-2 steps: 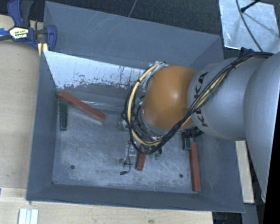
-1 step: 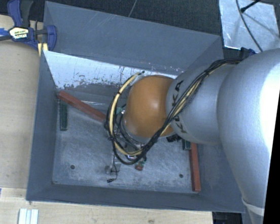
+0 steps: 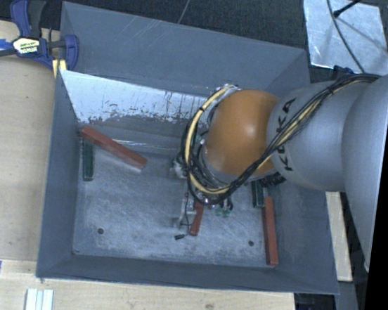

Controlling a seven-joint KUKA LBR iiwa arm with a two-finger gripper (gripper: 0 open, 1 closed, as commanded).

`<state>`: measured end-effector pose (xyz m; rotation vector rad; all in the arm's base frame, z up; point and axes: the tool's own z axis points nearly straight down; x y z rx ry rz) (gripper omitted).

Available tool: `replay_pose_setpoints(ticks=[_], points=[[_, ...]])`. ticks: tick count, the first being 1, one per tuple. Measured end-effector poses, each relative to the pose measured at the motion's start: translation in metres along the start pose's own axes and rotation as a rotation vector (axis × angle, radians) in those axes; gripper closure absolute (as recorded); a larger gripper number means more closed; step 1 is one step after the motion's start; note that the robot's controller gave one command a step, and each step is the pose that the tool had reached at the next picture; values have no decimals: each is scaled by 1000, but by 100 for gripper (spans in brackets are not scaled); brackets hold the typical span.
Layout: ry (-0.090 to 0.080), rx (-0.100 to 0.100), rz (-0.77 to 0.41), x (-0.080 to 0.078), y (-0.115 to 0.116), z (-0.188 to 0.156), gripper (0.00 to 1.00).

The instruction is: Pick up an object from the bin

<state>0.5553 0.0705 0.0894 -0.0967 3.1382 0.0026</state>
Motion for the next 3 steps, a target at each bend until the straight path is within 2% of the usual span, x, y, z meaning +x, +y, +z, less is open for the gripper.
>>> replay_pose_setpoints(ticks=[1, 2, 3], points=[[-1, 6, 28, 16, 7, -3, 0], [-3, -2, -85, -4, 2, 1, 0], [-1, 3, -261, 29, -23, 14, 0]])
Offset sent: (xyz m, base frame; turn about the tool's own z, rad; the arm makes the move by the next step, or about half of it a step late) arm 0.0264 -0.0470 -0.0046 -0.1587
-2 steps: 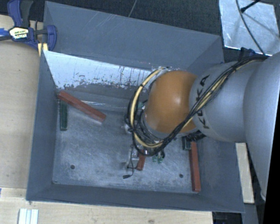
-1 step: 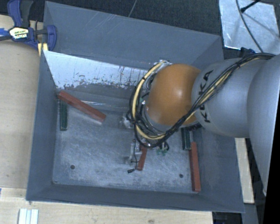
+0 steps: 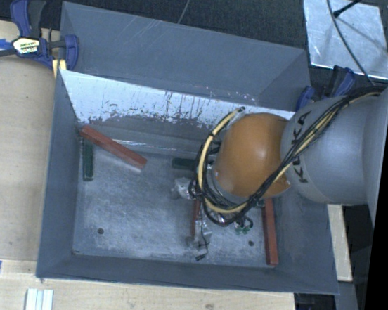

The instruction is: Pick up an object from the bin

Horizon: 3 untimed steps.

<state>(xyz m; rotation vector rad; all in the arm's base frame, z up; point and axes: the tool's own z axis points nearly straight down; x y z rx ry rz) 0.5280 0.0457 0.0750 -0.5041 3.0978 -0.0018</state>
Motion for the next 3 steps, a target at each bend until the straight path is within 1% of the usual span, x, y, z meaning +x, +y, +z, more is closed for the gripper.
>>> replay_pose_setpoints(ticks=[1, 2, 3], points=[[0, -2, 37, 10, -26, 4, 0], [-2, 0, -54, 32, -87, -9, 100], [-2, -1, -53, 32, -87, -9, 100]])
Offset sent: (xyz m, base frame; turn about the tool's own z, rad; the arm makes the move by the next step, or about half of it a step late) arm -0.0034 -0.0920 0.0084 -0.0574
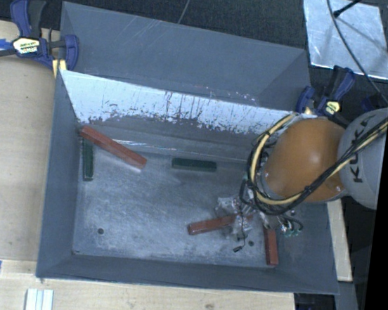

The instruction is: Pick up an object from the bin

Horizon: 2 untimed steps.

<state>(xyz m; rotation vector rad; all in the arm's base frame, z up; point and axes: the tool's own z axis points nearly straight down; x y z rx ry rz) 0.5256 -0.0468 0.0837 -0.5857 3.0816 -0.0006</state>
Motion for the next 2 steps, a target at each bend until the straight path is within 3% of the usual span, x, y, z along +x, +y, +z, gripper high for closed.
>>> replay_pose_setpoints(ticks=[1, 2], points=[[2, -1, 37, -33, 17, -111, 100], [2, -1, 37, -33, 17, -111, 100]])
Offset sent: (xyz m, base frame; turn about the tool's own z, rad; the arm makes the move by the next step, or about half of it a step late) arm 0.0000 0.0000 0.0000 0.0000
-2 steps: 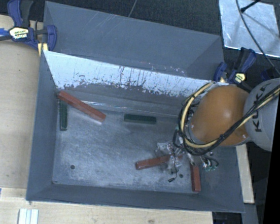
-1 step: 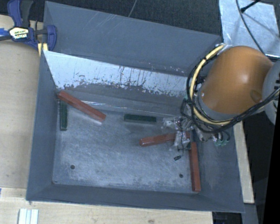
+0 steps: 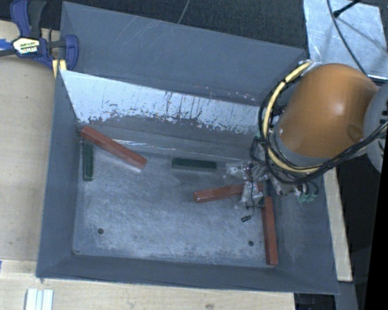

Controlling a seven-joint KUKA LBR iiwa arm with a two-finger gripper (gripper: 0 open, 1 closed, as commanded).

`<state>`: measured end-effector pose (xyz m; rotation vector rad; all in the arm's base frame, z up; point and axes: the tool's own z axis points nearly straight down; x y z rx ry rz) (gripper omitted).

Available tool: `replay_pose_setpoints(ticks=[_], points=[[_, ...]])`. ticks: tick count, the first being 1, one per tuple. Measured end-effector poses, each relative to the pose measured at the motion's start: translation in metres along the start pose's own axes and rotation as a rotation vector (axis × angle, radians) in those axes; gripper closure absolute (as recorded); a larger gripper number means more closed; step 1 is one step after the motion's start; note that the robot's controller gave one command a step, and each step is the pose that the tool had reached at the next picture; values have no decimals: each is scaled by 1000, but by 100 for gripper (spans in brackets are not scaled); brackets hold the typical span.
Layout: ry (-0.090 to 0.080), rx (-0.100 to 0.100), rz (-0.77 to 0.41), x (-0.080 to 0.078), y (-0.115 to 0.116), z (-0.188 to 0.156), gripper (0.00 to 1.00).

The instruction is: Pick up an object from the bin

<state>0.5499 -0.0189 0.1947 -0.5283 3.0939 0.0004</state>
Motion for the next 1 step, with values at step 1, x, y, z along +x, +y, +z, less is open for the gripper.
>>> replay_pose_setpoints(ticks=[1], points=[[7, -4, -164, 1, -3, -23, 100]])
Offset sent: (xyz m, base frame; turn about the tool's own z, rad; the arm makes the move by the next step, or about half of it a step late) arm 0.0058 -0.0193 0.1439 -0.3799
